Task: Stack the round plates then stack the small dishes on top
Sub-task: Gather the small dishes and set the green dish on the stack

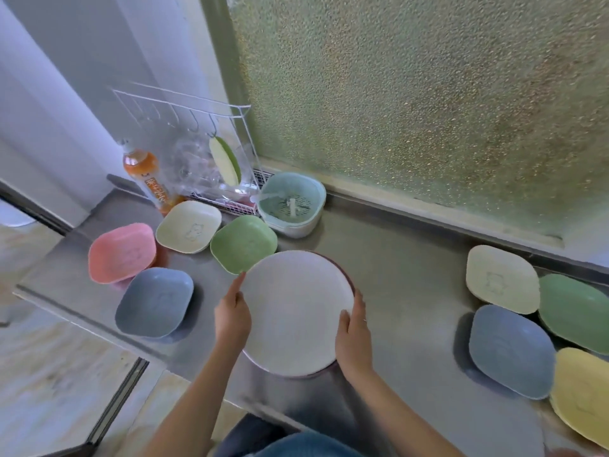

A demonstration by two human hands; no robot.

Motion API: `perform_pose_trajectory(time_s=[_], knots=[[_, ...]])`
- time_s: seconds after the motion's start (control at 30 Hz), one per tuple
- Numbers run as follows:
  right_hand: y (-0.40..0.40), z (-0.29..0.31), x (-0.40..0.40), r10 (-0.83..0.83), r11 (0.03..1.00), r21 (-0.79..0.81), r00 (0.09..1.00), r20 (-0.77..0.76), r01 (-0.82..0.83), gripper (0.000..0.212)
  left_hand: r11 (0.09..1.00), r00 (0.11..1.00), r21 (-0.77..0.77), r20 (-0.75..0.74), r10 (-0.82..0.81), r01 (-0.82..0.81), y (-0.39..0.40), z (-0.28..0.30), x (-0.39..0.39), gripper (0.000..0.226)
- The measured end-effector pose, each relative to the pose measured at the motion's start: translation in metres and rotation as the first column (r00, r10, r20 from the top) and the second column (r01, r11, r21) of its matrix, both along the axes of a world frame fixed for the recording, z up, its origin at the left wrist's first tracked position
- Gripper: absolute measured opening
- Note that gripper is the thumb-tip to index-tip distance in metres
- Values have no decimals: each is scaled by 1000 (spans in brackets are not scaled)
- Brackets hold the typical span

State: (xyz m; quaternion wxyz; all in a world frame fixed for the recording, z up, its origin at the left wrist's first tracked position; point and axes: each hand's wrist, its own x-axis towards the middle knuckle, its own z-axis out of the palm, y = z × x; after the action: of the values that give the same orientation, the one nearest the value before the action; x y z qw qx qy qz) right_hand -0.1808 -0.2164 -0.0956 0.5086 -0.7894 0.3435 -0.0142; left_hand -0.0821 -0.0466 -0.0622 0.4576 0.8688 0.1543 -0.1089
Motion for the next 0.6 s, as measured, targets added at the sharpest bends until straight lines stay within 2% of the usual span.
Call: perform_pose_trajectory(time_s=[0.13, 0.17, 0.23, 0.27, 0.3, 0.37, 0.47, 0.53, 0.6], knots=[[12, -2, 6, -24, 999, 27, 1000, 5, 24, 54, 1000, 1000, -9, -6, -11, 11, 16, 6, 9, 45], [13, -1, 9, -40, 999, -18, 999, -3, 40, 55, 1000, 1000, -23, -7, -21, 21, 21, 7, 13, 41], [19, 10, 17, -59, 962, -267, 998, 9, 59, 52, 999, 999, 7, -1, -46, 46, 34, 7, 25, 36], [27, 18, 24, -40, 909, -412, 998, 51, 58, 49, 997, 998, 58, 12, -60, 59, 43, 6, 32, 34], [37, 28, 34, 16, 856, -515, 994, 108, 42, 46, 990, 997, 119, 33, -75, 71, 53, 5, 39, 32], [64, 42, 62, 203, 787, -612, 969, 139, -77, 40, 969, 993, 235, 81, -91, 70, 74, 1, 51, 23], [106, 43, 114, 424, 629, -730, 905, 31, -270, 22, 920, 993, 376, 6, -118, 107, 97, -2, 64, 24], [129, 38, 147, 482, 513, -769, 869, -111, -383, 23, 859, 969, 449, -114, -220, 248, 109, -7, 70, 36], [146, 33, 172, 521, 419, -721, 796, -306, -552, 24, 766, 912, 495, -239, -333, 410, 119, -13, 73, 47]])
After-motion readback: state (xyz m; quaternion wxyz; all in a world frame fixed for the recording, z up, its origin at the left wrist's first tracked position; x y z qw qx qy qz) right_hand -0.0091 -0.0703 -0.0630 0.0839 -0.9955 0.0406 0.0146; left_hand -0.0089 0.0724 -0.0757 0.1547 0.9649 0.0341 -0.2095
